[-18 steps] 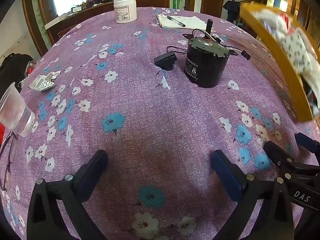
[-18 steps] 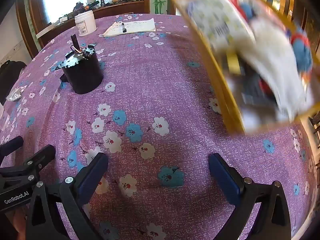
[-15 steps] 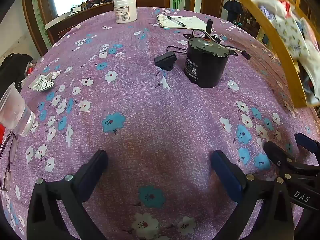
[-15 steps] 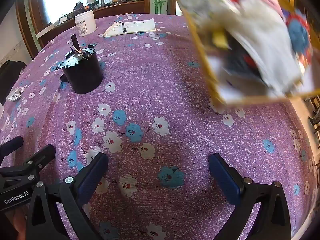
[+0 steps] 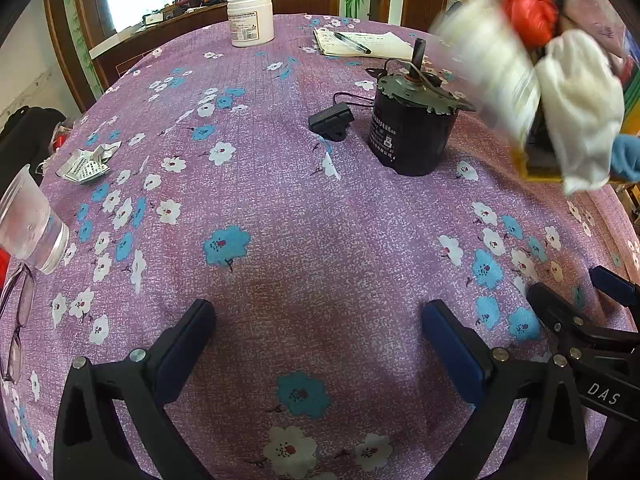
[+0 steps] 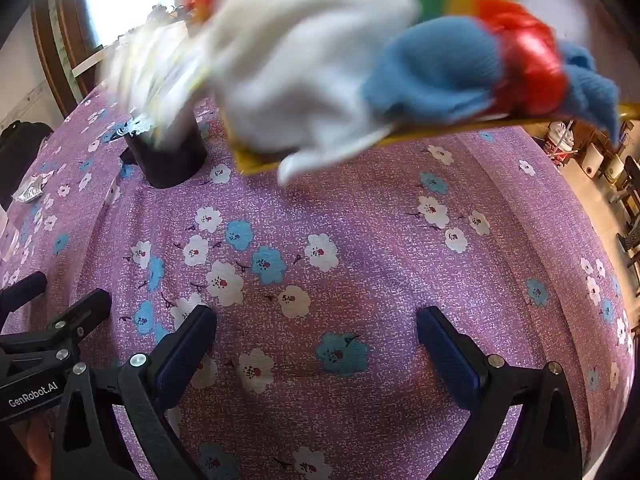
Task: Organize soft objects
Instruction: 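Tip the yellow tray over, dumping its soft items onto the table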
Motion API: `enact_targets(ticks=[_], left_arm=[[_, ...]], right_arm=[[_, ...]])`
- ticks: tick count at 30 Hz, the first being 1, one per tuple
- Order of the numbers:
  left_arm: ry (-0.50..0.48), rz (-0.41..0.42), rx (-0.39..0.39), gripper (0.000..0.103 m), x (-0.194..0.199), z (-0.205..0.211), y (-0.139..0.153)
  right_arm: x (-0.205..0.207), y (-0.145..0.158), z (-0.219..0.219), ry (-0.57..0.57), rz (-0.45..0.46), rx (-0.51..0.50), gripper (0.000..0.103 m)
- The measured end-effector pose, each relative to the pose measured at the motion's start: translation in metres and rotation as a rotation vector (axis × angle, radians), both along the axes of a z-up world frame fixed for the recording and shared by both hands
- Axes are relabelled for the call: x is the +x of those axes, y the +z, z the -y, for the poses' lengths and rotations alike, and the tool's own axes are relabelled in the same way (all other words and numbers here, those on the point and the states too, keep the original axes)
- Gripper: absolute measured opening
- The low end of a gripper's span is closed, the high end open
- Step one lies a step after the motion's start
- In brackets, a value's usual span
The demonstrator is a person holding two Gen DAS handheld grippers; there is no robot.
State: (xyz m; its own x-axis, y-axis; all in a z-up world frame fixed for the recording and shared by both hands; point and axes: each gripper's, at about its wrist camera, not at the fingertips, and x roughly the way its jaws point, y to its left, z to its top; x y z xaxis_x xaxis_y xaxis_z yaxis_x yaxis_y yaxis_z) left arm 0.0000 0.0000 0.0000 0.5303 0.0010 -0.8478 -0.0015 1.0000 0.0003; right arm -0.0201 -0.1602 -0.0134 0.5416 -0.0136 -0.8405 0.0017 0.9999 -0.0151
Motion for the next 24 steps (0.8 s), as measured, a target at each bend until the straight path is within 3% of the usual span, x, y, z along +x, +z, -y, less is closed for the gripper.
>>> enact_targets(ticks=[24], left_arm=[[0.000, 0.000, 0.000, 0.103, 0.0020, 0.0007, 0.0004]], right_arm=[[0.0060, -0.0004, 0.0031, 0.001, -0.001, 0.001, 0.102]])
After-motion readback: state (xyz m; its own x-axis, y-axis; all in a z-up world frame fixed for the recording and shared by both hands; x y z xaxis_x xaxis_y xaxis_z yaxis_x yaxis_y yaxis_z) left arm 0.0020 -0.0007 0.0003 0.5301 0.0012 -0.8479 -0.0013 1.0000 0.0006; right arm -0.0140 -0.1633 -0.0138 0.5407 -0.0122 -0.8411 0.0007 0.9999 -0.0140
